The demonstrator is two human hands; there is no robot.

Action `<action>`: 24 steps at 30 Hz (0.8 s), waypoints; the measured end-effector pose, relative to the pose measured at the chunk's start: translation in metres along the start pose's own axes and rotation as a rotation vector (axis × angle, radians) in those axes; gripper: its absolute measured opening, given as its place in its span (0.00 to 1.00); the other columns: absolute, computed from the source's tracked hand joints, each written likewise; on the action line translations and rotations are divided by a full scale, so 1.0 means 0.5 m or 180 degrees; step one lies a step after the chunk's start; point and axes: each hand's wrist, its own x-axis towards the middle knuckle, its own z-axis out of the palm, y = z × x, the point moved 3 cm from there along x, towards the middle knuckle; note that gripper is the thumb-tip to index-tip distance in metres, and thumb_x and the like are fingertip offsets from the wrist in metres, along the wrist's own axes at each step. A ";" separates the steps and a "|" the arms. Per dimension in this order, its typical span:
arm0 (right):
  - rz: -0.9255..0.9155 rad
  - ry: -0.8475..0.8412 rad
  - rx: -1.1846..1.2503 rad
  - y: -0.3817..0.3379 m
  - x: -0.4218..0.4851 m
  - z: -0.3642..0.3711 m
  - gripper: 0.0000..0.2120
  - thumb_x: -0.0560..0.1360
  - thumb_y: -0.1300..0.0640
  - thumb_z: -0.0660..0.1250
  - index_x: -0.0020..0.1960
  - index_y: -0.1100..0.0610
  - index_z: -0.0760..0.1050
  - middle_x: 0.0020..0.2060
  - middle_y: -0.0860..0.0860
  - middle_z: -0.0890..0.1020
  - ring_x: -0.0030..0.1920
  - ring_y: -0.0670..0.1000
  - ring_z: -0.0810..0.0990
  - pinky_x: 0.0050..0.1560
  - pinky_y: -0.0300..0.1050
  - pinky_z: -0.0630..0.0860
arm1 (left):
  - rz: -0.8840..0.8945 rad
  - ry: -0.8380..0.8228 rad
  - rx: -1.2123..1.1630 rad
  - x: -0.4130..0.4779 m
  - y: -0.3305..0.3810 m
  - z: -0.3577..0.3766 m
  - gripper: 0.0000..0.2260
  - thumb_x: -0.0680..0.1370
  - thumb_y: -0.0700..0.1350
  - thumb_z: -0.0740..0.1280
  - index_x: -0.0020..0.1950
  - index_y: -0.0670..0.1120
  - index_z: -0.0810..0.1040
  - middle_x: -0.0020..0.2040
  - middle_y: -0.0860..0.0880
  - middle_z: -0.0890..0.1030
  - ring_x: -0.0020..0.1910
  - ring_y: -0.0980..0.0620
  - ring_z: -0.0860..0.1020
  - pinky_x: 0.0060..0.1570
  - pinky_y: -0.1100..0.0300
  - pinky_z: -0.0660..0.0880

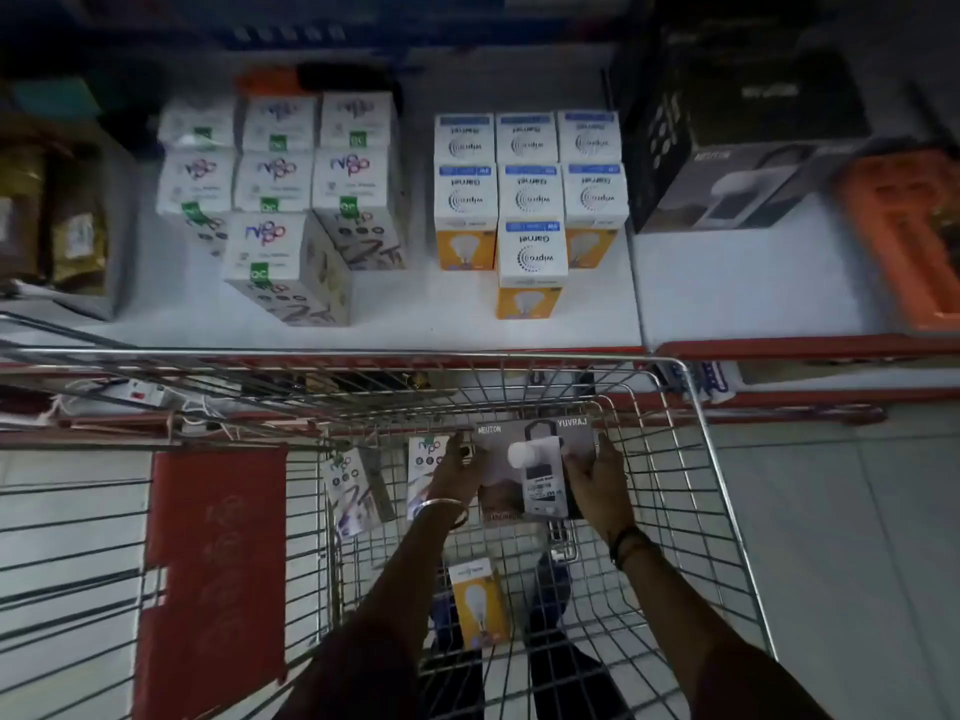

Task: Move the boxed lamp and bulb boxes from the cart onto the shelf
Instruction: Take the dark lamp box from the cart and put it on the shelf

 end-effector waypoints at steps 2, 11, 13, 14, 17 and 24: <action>0.0307 0.0043 0.0145 0.004 0.016 0.000 0.35 0.65 0.28 0.61 0.64 0.49 0.68 0.57 0.56 0.78 0.53 0.55 0.80 0.51 0.58 0.81 | -0.0193 -0.0068 -0.0009 0.026 -0.025 0.006 0.31 0.64 0.68 0.64 0.60 0.51 0.71 0.53 0.43 0.82 0.49 0.44 0.81 0.54 0.40 0.77; 0.0428 0.0089 0.0193 -0.071 -0.057 -0.055 0.19 0.75 0.40 0.63 0.56 0.53 0.75 0.48 0.50 0.82 0.47 0.52 0.80 0.39 0.40 0.71 | -0.0255 0.0049 -0.0200 -0.059 0.016 -0.007 0.12 0.76 0.56 0.63 0.54 0.52 0.76 0.48 0.44 0.81 0.46 0.45 0.79 0.52 0.41 0.79; 0.0285 0.0121 0.0198 -0.105 -0.096 -0.081 0.17 0.74 0.40 0.63 0.56 0.51 0.75 0.46 0.47 0.81 0.47 0.51 0.80 0.39 0.40 0.71 | -0.0153 0.0036 -0.0247 -0.100 0.035 -0.021 0.16 0.75 0.59 0.63 0.58 0.53 0.76 0.52 0.44 0.81 0.47 0.47 0.79 0.52 0.42 0.79; 0.0216 0.0117 0.0281 -0.121 -0.116 -0.094 0.16 0.75 0.42 0.64 0.55 0.51 0.75 0.44 0.45 0.81 0.47 0.49 0.80 0.38 0.40 0.70 | -0.0106 0.0057 -0.0266 -0.124 0.049 -0.031 0.18 0.73 0.62 0.63 0.58 0.54 0.76 0.55 0.44 0.81 0.49 0.47 0.79 0.51 0.42 0.80; -0.0042 0.0085 0.0525 -0.179 -0.180 -0.146 0.13 0.75 0.44 0.64 0.55 0.50 0.76 0.43 0.40 0.79 0.46 0.41 0.78 0.38 0.35 0.69 | 0.0168 0.0170 -0.0166 -0.193 0.101 -0.060 0.19 0.74 0.63 0.58 0.55 0.54 0.77 0.52 0.41 0.81 0.45 0.45 0.79 0.40 0.55 0.79; -0.0456 0.0257 0.1030 -0.299 -0.292 -0.306 0.13 0.74 0.43 0.63 0.52 0.50 0.76 0.45 0.40 0.79 0.47 0.39 0.76 0.42 0.37 0.71 | 0.0937 0.0155 -0.0219 -0.359 0.298 -0.106 0.18 0.81 0.52 0.52 0.56 0.45 0.77 0.46 0.46 0.81 0.36 0.54 0.79 0.28 0.65 0.74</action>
